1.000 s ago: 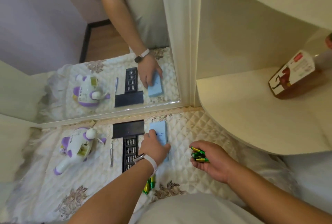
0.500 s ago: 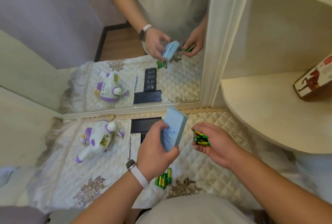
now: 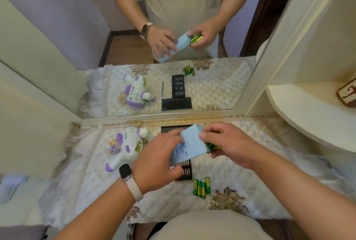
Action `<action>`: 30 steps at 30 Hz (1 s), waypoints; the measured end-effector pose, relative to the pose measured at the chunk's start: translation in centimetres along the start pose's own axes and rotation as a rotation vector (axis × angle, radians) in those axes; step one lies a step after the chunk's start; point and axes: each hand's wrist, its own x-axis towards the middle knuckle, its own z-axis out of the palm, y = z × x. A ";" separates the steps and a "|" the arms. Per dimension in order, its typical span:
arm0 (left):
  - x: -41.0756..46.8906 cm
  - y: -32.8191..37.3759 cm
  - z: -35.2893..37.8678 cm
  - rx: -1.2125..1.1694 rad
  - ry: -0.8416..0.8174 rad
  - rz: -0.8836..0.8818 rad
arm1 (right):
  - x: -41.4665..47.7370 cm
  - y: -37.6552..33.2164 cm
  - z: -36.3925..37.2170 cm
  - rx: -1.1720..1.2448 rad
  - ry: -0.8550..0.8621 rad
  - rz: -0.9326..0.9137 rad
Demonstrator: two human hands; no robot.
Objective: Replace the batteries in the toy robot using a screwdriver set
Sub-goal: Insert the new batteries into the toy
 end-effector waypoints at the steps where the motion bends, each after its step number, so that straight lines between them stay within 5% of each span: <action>1: -0.4 -0.5 -0.2 -0.013 0.001 0.002 | 0.0 -0.2 0.8 -0.022 0.002 0.002; 9: -2.1 -2.5 -1.9 -0.169 0.013 -0.145 | 0.7 -0.3 7.4 -0.015 0.064 0.025; 30: -2.9 -8.0 -5.3 -0.180 -0.016 0.072 | 2.1 -1.7 12.2 -0.128 0.110 0.000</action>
